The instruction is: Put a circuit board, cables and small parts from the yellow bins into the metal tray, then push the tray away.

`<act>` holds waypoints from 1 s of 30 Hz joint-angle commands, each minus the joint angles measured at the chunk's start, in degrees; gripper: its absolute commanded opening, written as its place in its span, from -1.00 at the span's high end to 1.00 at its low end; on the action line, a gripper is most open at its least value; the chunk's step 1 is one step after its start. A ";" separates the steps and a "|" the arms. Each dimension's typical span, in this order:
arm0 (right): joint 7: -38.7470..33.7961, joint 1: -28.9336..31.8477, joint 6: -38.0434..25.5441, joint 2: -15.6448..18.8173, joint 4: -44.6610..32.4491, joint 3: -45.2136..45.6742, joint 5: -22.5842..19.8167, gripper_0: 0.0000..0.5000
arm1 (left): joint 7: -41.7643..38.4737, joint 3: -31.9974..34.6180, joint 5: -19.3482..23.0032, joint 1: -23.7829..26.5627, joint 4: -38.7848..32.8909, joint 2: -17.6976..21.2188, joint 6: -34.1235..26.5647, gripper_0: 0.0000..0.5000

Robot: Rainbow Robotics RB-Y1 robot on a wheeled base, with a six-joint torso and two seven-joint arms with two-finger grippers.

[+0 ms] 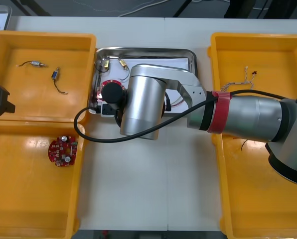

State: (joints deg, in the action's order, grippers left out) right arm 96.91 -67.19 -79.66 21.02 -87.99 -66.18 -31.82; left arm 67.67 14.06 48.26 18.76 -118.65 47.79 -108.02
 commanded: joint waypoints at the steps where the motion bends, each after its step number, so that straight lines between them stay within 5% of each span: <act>1: 2.67 -3.64 1.79 1.92 0.98 -0.61 -0.35 1.00 | -5.44 1.94 0.43 -0.92 -1.93 -0.50 0.62 -1.00; 19: 6.98 -8.48 10.14 2.36 10.12 -0.61 -0.17 1.00 | -5.44 1.94 0.43 -0.92 -1.93 -0.50 0.62 -1.00; 30: 15.85 -9.53 16.21 2.36 15.39 -0.61 2.99 1.00 | -5.44 1.94 0.43 -0.92 -1.93 -0.50 0.62 -1.00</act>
State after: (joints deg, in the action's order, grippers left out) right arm 111.15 -73.13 -65.28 22.26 -73.34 -66.33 -30.01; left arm 67.67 14.06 48.27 18.76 -118.66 47.78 -108.02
